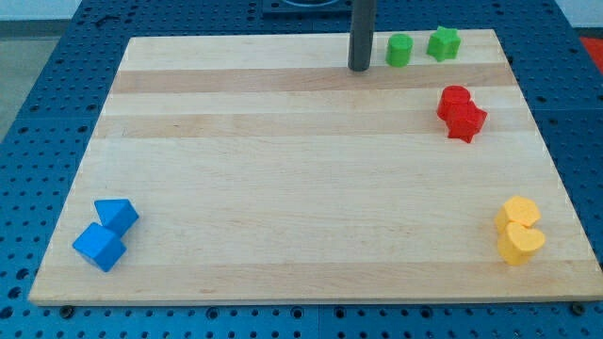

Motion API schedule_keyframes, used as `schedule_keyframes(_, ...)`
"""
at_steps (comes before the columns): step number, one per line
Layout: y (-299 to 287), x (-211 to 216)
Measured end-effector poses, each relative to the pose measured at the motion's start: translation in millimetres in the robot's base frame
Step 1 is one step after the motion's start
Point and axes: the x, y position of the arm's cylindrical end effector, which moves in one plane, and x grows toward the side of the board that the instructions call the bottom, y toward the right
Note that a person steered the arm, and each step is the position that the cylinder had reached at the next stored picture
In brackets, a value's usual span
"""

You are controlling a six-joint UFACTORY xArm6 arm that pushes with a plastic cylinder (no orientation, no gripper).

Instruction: Move the green circle closer to the green star

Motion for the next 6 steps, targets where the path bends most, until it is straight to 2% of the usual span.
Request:
schedule_keyframes(1, 16.5, -15.4)
schedule_keyframes(3, 55.7, -17.7)
schedule_keyframes(6, 58.8, -0.5)
